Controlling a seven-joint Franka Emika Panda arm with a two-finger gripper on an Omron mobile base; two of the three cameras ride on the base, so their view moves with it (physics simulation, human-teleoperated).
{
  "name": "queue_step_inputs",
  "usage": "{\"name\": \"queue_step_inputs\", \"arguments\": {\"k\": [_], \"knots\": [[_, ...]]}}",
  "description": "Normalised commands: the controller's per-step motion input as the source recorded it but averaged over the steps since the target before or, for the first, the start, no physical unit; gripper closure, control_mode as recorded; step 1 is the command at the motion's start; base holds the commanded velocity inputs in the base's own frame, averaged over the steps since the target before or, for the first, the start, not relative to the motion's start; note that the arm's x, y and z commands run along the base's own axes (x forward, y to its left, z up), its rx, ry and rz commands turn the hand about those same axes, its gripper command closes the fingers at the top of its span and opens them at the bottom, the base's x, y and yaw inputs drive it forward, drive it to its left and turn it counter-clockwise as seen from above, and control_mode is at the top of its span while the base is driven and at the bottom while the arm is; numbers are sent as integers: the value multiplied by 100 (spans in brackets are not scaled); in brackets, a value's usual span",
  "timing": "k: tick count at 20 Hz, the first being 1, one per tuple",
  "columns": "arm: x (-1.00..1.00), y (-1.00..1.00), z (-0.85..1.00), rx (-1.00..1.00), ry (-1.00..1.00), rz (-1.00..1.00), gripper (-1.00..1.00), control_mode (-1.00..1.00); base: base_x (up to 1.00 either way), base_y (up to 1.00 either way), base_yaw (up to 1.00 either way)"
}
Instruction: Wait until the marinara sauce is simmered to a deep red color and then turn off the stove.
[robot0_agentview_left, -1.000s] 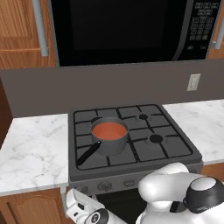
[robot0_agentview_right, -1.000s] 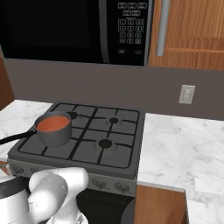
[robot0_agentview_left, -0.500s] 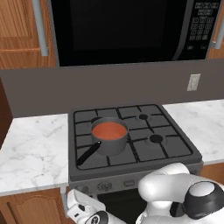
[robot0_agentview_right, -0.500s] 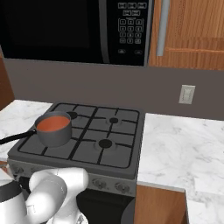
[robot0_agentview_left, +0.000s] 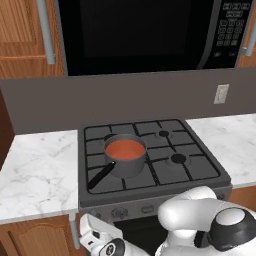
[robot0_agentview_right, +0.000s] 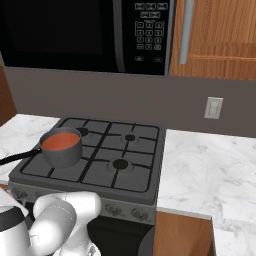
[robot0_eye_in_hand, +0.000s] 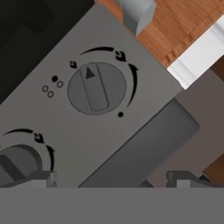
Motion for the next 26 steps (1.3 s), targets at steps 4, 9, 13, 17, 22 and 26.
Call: {"name": "queue_step_inputs", "arguments": {"k": [4, 9, 13, 17, 22, 26], "knots": [[9, 0, -1, 0, 0, 0, -100, -100, 0, 0, 0], [7, 1, -4, 0, 0, 0, -100, -100, 0, 0, 0], [5, 1, -8, 0, 0, 0, -100, -100, 0, 0, 0], [2, 9, -12, 0, 0, 0, -100, -100, 0, 0, 0], [1, 12, -15, 0, 0, 1, -100, -100, 0, 0, 0], [0, 10, -13, 0, 0, 0, -100, -100, 0, 0, 0]]}}
